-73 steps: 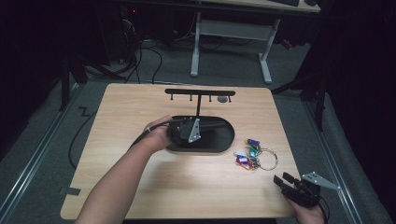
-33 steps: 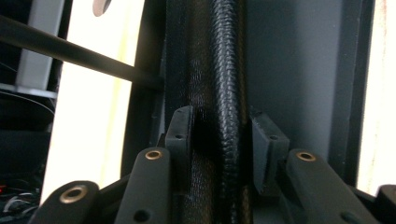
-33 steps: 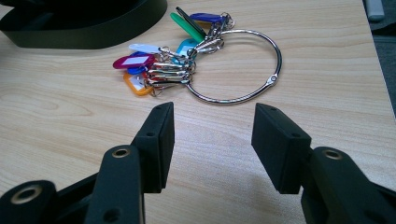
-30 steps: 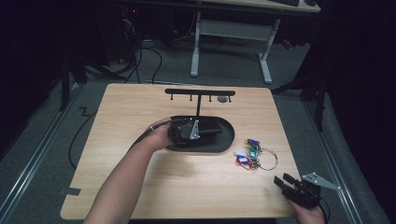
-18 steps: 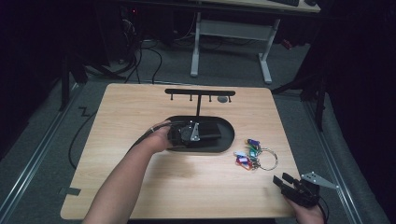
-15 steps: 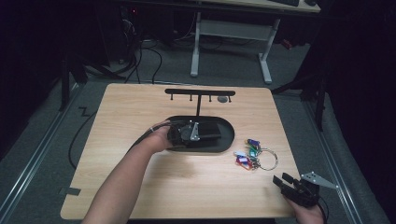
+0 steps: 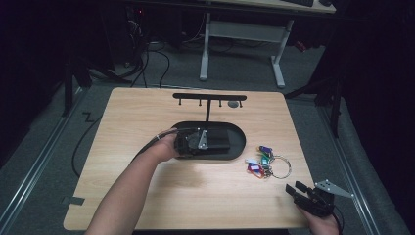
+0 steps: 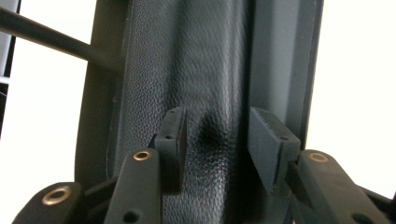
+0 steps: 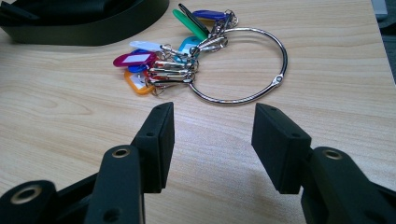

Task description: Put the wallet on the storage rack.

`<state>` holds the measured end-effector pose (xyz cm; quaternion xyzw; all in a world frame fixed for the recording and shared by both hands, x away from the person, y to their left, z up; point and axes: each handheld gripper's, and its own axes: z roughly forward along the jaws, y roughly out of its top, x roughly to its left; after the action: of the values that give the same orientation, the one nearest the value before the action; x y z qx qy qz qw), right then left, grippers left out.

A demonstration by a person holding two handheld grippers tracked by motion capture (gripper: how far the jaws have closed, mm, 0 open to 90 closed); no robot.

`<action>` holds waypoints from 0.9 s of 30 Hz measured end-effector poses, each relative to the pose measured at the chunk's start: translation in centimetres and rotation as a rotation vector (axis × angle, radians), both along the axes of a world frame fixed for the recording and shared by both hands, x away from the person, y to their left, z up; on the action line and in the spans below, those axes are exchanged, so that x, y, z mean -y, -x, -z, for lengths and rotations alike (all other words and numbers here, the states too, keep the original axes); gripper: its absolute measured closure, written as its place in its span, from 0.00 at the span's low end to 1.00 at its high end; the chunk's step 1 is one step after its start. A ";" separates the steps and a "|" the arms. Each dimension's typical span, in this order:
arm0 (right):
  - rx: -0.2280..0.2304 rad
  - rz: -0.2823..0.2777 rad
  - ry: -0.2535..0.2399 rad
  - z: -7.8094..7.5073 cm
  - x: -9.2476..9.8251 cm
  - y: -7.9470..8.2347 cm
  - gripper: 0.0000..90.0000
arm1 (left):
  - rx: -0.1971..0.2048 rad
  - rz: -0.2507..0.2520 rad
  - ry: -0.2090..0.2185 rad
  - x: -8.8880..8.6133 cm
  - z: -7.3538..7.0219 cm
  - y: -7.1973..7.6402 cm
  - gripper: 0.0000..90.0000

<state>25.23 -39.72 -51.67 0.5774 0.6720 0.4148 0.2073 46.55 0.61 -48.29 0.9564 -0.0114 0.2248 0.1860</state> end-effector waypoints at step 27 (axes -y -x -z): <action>0.001 -0.005 0.000 -0.1 -0.2 0.0 0.57 | -0.056 -0.159 0.254 -4.1 -1.1 6.8 0.70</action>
<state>25.27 -39.56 -51.55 0.5754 0.6733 0.4156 0.2068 39.73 4.68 -47.23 0.9291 0.0979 0.2114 0.2873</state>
